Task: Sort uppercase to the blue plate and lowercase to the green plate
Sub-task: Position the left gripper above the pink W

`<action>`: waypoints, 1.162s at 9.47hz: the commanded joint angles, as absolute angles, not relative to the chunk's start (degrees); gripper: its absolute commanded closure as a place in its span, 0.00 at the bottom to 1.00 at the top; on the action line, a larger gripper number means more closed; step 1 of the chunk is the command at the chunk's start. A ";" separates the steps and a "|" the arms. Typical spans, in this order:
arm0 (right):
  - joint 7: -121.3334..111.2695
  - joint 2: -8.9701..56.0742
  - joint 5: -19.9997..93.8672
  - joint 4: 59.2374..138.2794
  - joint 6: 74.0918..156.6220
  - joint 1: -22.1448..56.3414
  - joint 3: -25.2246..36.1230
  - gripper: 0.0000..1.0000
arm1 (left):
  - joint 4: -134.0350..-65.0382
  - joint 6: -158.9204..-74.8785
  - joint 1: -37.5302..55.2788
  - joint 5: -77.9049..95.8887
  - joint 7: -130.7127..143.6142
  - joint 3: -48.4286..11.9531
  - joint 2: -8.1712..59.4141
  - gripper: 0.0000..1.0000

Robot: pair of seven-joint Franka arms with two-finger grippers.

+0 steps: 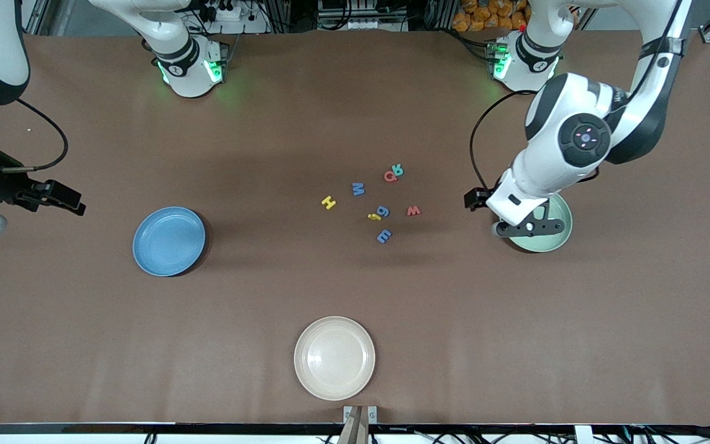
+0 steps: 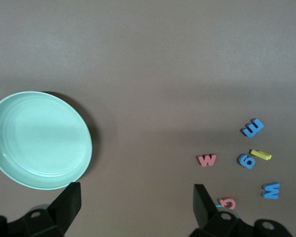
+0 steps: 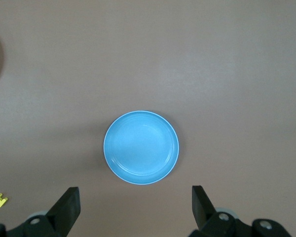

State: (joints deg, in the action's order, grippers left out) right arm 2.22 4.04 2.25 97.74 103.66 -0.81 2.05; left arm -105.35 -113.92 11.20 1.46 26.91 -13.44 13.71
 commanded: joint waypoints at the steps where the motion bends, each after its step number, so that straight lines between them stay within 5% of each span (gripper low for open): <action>1: -1.30 1.93 1.85 100.20 104.68 -1.67 1.67 0.00 | -105.20 -116.79 12.74 0.00 31.27 -13.36 16.16 0.00; 11: -5.10 2.64 2.02 100.28 100.37 -5.01 1.67 0.00 | -107.75 -130.16 24.60 -7.47 56.23 -13.36 24.51 0.00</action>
